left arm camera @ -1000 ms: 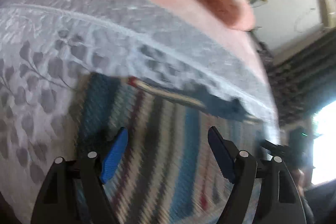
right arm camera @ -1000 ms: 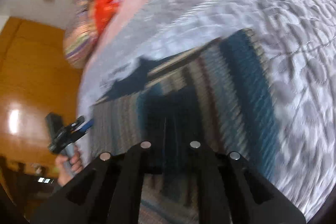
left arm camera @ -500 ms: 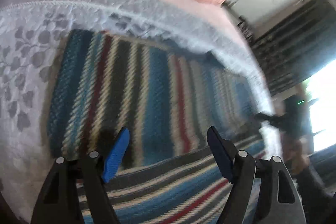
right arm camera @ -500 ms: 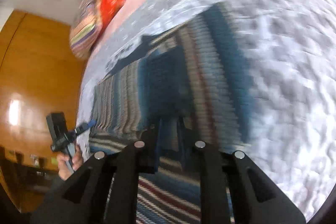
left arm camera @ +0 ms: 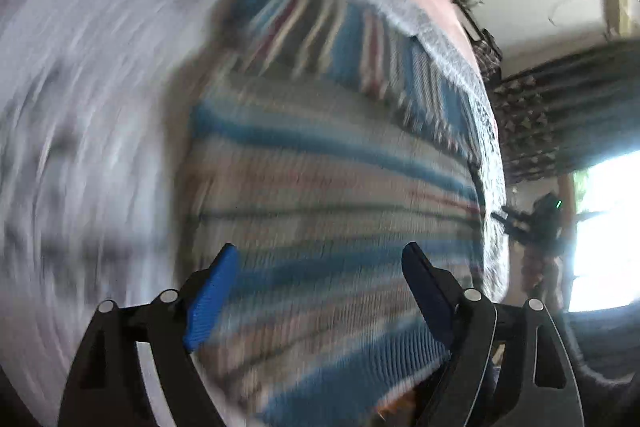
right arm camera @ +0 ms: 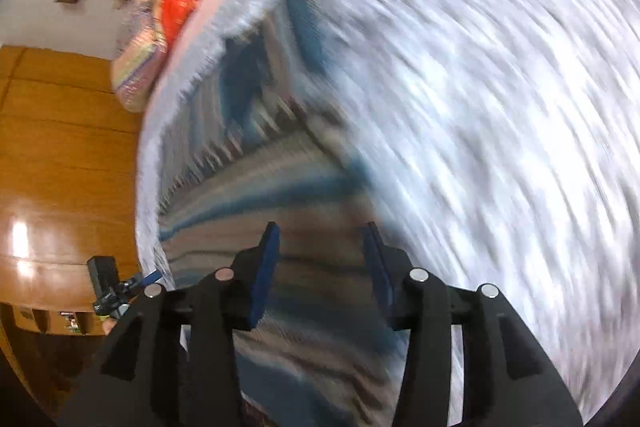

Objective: Fold small clothes

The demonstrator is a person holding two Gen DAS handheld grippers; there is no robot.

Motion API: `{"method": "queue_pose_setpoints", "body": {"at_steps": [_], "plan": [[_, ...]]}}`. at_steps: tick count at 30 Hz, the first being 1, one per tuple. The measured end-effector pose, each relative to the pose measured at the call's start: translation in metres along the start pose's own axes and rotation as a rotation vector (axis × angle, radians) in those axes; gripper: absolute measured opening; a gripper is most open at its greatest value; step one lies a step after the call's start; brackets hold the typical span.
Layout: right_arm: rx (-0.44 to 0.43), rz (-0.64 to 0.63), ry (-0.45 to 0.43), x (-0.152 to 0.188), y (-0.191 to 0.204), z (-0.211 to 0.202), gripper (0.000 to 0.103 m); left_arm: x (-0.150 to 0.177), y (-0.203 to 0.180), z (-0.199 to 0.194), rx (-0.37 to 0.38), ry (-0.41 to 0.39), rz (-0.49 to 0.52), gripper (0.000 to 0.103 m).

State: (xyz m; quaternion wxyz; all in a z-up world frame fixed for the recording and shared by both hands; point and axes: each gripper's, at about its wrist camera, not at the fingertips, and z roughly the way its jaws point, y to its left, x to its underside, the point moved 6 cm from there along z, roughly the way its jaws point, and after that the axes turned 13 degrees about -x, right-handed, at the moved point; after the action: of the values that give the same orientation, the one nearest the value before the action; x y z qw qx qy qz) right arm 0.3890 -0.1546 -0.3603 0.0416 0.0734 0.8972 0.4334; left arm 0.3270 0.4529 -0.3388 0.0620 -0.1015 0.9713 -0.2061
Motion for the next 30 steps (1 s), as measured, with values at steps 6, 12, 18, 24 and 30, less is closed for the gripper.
{"method": "queue_pose_setpoints", "body": {"at_steps": [6,12,18,24,30], "plan": [[0.011,0.112,0.036,0.097,-0.019,-0.018,0.052,0.082,0.029,0.006,0.112,0.103,-0.196,0.084],[-0.024,0.096,0.090,0.146,0.015,0.008,0.056,0.107,0.009,0.030,0.064,0.123,-0.176,0.089],[-0.081,0.059,0.075,0.169,0.059,0.012,0.056,0.120,-0.016,0.033,0.095,0.159,-0.158,0.089],[-0.055,0.116,0.097,0.194,0.050,0.012,0.056,0.136,-0.011,0.029,0.110,0.168,-0.215,0.037],[-0.047,0.143,0.076,0.205,0.043,0.010,0.008,0.149,0.006,0.025,0.082,0.154,-0.283,0.008]]}}
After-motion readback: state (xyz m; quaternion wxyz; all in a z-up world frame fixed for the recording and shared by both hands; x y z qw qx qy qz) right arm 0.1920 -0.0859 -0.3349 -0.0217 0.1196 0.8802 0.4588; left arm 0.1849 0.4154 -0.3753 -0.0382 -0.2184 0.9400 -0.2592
